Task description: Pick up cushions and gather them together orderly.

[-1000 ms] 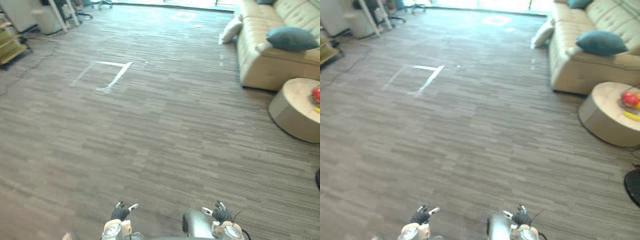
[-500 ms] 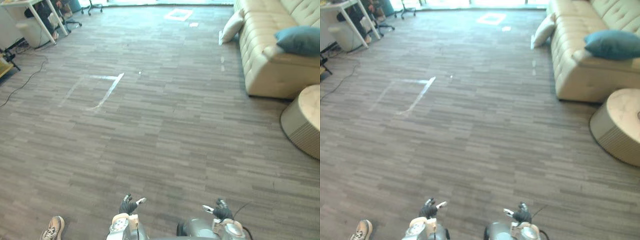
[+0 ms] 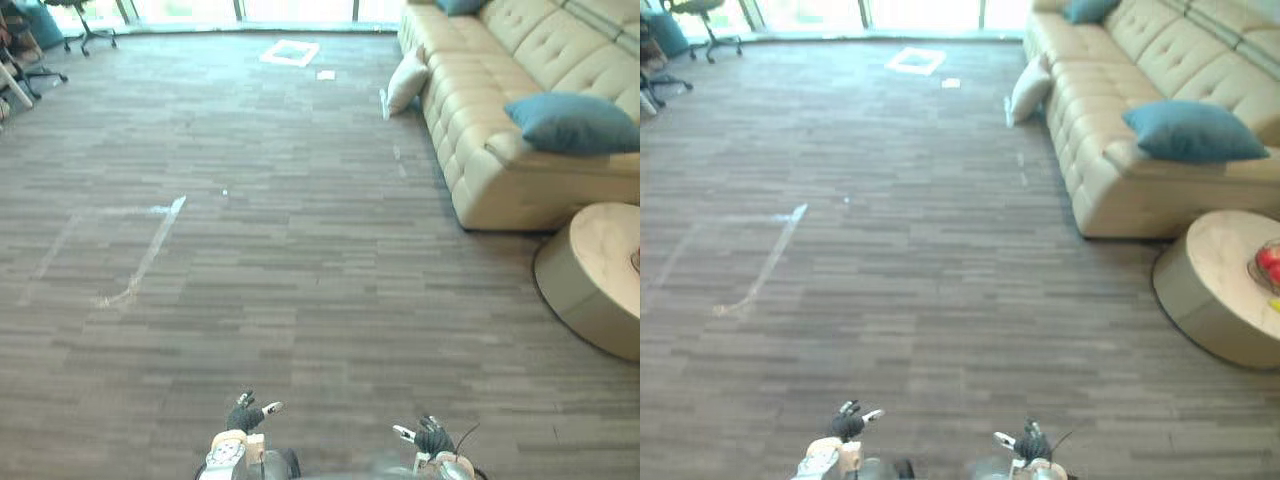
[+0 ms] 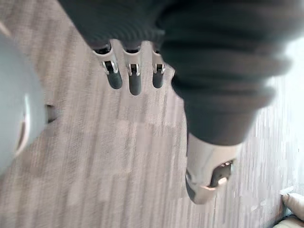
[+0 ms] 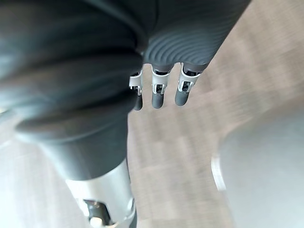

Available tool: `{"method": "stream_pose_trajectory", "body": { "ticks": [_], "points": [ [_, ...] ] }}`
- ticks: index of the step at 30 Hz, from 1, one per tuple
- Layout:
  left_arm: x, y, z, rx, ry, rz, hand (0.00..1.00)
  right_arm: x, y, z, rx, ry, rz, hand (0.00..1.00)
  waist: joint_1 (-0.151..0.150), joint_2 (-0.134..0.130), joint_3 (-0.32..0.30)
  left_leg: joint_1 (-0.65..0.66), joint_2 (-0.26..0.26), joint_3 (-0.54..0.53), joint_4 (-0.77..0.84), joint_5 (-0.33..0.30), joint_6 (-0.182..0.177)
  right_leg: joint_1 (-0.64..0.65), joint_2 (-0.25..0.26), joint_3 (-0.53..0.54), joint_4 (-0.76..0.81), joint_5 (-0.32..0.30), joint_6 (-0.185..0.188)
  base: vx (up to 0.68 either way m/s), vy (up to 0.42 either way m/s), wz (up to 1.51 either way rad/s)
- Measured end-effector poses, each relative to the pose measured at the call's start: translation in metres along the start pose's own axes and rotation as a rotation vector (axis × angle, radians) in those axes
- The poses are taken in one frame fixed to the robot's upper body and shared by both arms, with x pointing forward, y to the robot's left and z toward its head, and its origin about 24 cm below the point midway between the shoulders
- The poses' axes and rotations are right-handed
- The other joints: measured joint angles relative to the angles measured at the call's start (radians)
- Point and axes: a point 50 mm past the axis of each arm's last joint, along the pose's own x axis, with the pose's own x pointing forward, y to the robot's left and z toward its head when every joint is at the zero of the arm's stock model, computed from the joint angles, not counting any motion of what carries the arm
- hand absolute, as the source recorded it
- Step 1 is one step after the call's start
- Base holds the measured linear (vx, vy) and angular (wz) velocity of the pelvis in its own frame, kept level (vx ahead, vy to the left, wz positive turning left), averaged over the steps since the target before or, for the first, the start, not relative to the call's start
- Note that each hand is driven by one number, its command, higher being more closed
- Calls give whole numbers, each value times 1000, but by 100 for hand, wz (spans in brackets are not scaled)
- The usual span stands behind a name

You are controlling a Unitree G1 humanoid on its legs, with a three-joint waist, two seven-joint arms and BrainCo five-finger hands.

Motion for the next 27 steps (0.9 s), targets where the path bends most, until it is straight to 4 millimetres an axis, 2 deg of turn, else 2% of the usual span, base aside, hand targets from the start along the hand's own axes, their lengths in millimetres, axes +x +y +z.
{"method": "stream_pose_trajectory", "body": {
  "ticks": [1, 2, 3, 4, 5, 6, 7, 8, 9, 10, 11, 12, 13, 14, 15, 17, 18, 19, 20, 21, 22, 23, 24, 25, 26, 27],
  "points": [
    [0, 0, -2, 2, 8, -1, 0, 1, -1, 4, 4, -20, -2, 0, -3, 6, 2, 46, 12, 1, -24, -12, -7, -72, 6, -42, -36, -34, -15, 728, -47, 4],
    [-1, -2, -3, -1, 15, -4, 0, 1, -3, 10, 14, -47, -7, 0, -11, 4, 7, 111, 29, 7, -53, -33, 2, -166, 6, -106, -179, -57, -26, 724, -88, 15],
    [-1, -2, -4, -1, 17, -5, 0, 1, -3, 11, 14, -50, -9, 0, -14, 3, 7, 124, 32, 7, -57, -35, 3, -179, 4, -119, -239, -50, -26, 617, -157, 41],
    [-1, -3, -5, 3, 21, -9, 0, 2, -4, 12, 14, -52, -11, 0, -25, -12, 9, 164, 31, 4, -72, -37, 5, -189, -1, -136, -477, 7, -15, 491, -175, 49],
    [-1, -2, -6, 8, 23, -9, 0, 1, -5, 9, 14, -43, -14, 0, -28, -25, 9, 185, 22, -8, -80, -42, 0, -189, -5, -123, -598, 63, -21, 677, -240, 64],
    [-2, -4, -9, 0, 35, -11, 0, 1, -10, 10, 17, -42, -27, 0, -37, -15, 10, 220, 35, -36, -82, -51, -15, -175, 8, -124, -580, 131, -89, 566, -192, 25],
    [-1, -9, -7, -17, 31, -17, 0, 3, -14, 13, 12, -45, -40, 0, -24, 12, 9, 228, 52, -43, -71, -25, -35, -176, 18, -127, -545, 85, -86, 925, -356, 20],
    [-3, -16, -10, -39, 36, -26, 0, 3, -15, 16, 32, -56, -49, 0, -34, 28, 6, 193, 70, -88, 56, 21, -91, -171, 14, -134, -459, -20, -109, 629, -258, 1],
    [-3, -16, -10, -39, 36, -27, 0, 3, -16, 17, 31, -57, -50, 0, -37, 31, 8, 184, 76, -96, 89, 22, -94, -164, 15, -138, -456, -29, -113, 755, -322, 20],
    [-3, -19, -9, -47, 36, -29, 0, 3, -17, 18, 27, -59, -53, 0, -41, 45, 13, 120, 111, -125, 269, 50, -139, -120, 25, -154, -455, -60, -127, 621, -216, 16],
    [-2, -19, -6, -73, 23, -24, 0, 3, -17, 17, 24, -53, -52, 0, -39, 69, 19, -24, 176, -170, 663, 123, -267, -9, 66, -177, -505, -90, -149, 621, -216, 11],
    [-2, -18, -6, -79, 19, -18, 0, 3, -16, 17, 23, -51, -49, 0, -36, 70, 19, -39, 186, -170, 709, 125, -270, 6, 73, -177, -516, -91, -152, 593, -182, -9],
    [-3, -12, -3, -106, 2, 6, 0, 3, -8, 14, 19, -42, -30, 0, -25, 73, 22, -101, 220, -148, 861, 124, -269, 83, 99, -176, -567, -95, -158, 342, -90, -21],
    [-3, -9, -1, -122, -13, 22, 0, 2, -3, 13, 15, -37, -16, 0, -17, 64, 28, -149, 234, -122, 937, 106, -236, 148, 106, -175, -615, -99, -165, 617, -139, -17],
    [-2, -7, 4, -128, -33, 27, 0, 3, -1, 13, 10, -37, -9, 0, -12, 54, 27, -234, 239, -83, 958, 77, -186, 232, 109, -172, -691, -101, -168, 447, -78, -7],
    [-2, -7, 8, -131, -54, 26, 0, 2, -1, 11, 8, -30, -8, 0, 5, 52, 26, -330, 236, -24, 874, 50, -141, 305, 108, -155, -773, -104, -163, 367, -27, -18],
    [-2, -7, 11, -134, -66, 29, 0, 3, -1, 11, 9, -27, -7, 0, 16, 55, 27, -376, 230, 10, 770, 31, -111, 359, 105, -140, -812, -103, -155, 371, 20, -35],
    [-2, -6, 12, -137, -72, 32, 0, 2, 0, 9, 10, -17, -8, 0, 22, 55, 28, -404, 208, 26, 634, 24, -98, 401, 97, -128, -849, -105, -147, 512, 59, -38],
    [-2, -5, 13, -139, -80, 34, 0, 2, 0, 9, 12, -13, -7, 0, 26, 51, 28, -414, 176, 31, 479, 32, -105, 435, 81, -117, -877, -113, -133, 527, 96, -40],
    [-2, -5, 12, -136, -82, 33, 0, 2, -2, 8, 12, -11, -15, 0, 26, 51, 25, -413, 131, 13, 261, 79, -132, 469, 69, -101, -911, -121, -118, 615, 153, -50],
    [-2, -6, 11, -133, -81, 31, 0, 3, -3, 8, 7, -6, -18, 0, 29, 62, 24, -425, 109, -17, 110, 134, -150, 497, 69, -79, -942, -131, -99, 623, 219, -63],
    [-2, -6, 12, -130, -85, 29, 0, 4, -4, 4, 0, 15, -22, 0, 36, 61, 22, -443, 102, -43, 105, 218, -141, 521, 66, -53, -961, -141, -82, 552, 232, -80],
    [-2, -2, 14, -110, -87, 31, 0, 4, -1, 0, -2, 38, -17, 0, 46, 37, 12, -438, 72, -45, 113, 285, -93, 535, 43, -13, -958, -148, -62, 593, 251, -56],
    [0, 1, 14, -81, -81, 29, 0, 2, 2, -5, 2, 56, -11, 0, 36, 10, -5, -429, 46, -45, 121, 254, -65, 518, 3, 3, -919, -133, -40, 636, 243, -25],
    [0, 3, 14, -72, -80, 27, 0, 0, 1, -11, -1, 72, -13, 0, 24, -5, -9, -437, 30, -44, 157, 223, -31, 491, -13, 32, -848, -113, -11, 758, 286, 12],
    [0, 5, 15, -64, -84, 31, 0, -1, 2, -14, 24, 79, -21, 0, 24, -26, -9, -419, 8, -41, 182, 185, -19, 458, -24, 66, -728, -97, 19, 755, 293, 17]
  ]
}}
